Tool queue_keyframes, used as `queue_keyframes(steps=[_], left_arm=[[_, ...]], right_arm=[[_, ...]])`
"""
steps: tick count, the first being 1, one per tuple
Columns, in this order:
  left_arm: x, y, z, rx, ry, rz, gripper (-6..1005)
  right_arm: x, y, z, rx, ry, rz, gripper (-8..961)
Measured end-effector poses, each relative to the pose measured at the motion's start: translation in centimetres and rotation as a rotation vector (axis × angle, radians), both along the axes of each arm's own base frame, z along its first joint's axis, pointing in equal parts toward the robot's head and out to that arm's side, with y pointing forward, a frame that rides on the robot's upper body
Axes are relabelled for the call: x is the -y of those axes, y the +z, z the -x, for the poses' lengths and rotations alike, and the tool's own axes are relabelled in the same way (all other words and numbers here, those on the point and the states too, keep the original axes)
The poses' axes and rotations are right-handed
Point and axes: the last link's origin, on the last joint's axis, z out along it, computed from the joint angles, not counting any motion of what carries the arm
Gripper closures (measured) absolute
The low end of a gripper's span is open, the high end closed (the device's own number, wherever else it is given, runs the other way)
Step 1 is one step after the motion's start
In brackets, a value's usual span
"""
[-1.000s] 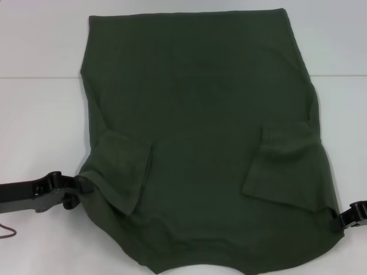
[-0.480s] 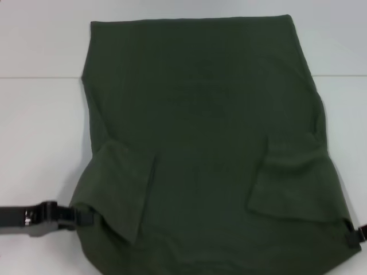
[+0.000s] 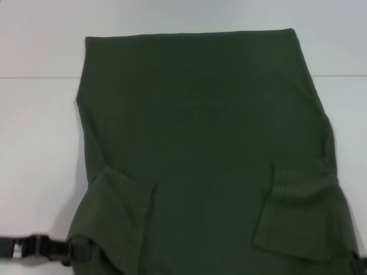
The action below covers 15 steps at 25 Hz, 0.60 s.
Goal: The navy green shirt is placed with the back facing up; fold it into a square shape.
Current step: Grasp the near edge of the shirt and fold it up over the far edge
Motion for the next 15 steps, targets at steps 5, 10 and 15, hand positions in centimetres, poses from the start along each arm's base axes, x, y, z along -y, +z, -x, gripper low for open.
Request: queue_keyframes(steps=[5,10,15], left_arm=[[-2.2,0.7,-2.0,0.096,-0.044,-0.065,958],[-8.6,2.3,-4.3,0.201,0.071,-0.282,958],[-14.3,1.8,-5.2,0.068,0.144,-0.421,958]], right_arm=[[-2.6,0.5,2.9,-0.163,0.073,-0.131,922],[-7.3,2.2,5.3,-0.223,0.120,-0.357,923],[-13.2,2.7,5.6,-0.100,0.065,-0.608,923]])
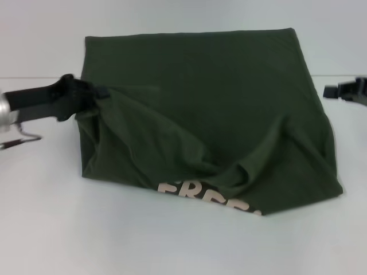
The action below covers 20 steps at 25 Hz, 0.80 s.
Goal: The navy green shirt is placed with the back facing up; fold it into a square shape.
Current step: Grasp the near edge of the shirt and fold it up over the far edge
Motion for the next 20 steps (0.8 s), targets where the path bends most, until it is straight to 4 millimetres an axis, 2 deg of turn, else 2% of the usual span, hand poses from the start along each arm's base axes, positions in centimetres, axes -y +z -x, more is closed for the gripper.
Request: queue_keyframes(steps=[2,5,8,11,16,20], left_arm=[[-1.9,-1.3,-0.3,-0.093,0.033,-0.027,958],[-3.4,-3.4,-0.1,-0.229,0.077,-0.048,960],[-4.1,-4.7,0.3,-0.330,0.114,-0.056,960],[-4.2,-5.1,0.3,-0.363,0.119,-0.062,960],[-4.2,-4.8,0.4,-0.360,0.115,-0.060,960],[-4.0,-4.6,0.6,-0.353,0.118,-0.057,960]], right_arm=[[-1.7,-0.8,-0.2,0.028,-0.047,-0.081,923],[-3.6,-2.8,-0.6,0.092,-0.107,-0.169,921],[-4.5,-4.9,-0.4,0.175,-0.110,-0.174,920],[-4.6,-6.2,0.1,0.228,-0.083,-0.151,914],[-3.9,-6.5,0.2,0.209,-0.065,-0.095,904],[-3.5,-5.1,0.2,0.154,-0.075,-0.052,895]])
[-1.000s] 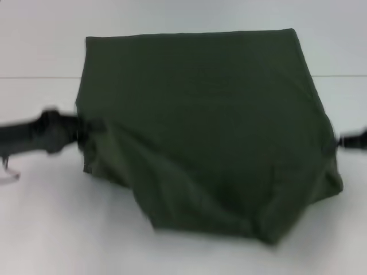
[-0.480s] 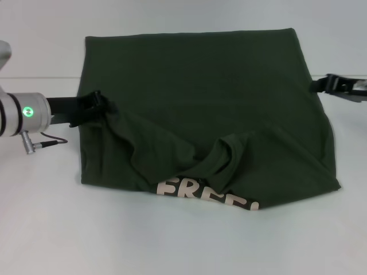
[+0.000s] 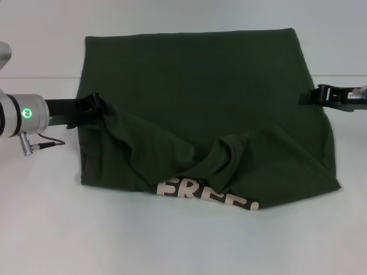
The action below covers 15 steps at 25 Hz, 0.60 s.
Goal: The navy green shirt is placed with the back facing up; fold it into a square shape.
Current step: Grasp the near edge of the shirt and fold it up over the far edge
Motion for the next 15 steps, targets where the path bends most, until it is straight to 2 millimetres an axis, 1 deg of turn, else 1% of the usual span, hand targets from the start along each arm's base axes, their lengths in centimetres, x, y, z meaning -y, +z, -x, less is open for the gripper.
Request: queue_keyframes(steps=[5,6,10,11,15], left_arm=[[0.3,0.3,-0.1,0.016,-0.011,0.016,960],[0.3,0.3,-0.2,0.020,-0.014,0.023,960],[0.4,0.4,-0.2,0.021,-0.017,0.025,960],[0.4,0.4,-0.2,0.022,-0.018,0.025,960],[0.4,0.5,-0.3,0.027,-0.024,0.030,960]], right_arm=[[0.3,2.1,0.9,-0.052,-0.022,0.089,885],[0.4,2.6,1.3,-0.056,-0.024,0.130,883],[0.5,2.7,1.9,-0.053,-0.014,0.169,875],[0.6,2.4,2.2,-0.032,-0.022,0.207,873],[0.5,1.3,2.3,0.043,-0.046,0.247,745]])
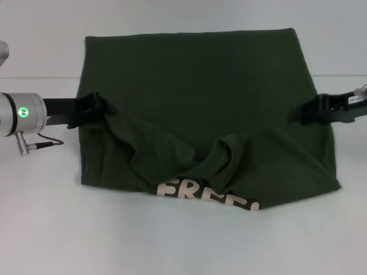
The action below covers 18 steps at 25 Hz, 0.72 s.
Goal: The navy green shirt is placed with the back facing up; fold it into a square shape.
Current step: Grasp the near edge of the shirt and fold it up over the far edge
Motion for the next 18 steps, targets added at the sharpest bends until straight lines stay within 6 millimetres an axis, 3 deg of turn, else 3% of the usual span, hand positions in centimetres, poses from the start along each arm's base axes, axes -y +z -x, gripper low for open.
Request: queue_keyframes(steps=[8,18], left_arm=[[-0.1,-0.2,-0.3,0.004,-0.007,0.003,960],[-0.1,0.0,-0.4,0.012,-0.008,-0.011,959]], right_arm=[[-0.8,-1.4,0.6,0.100,0.040,-0.005,486],[-1.7,-5.2,0.9,0.291,0.147,-0.053,485]])
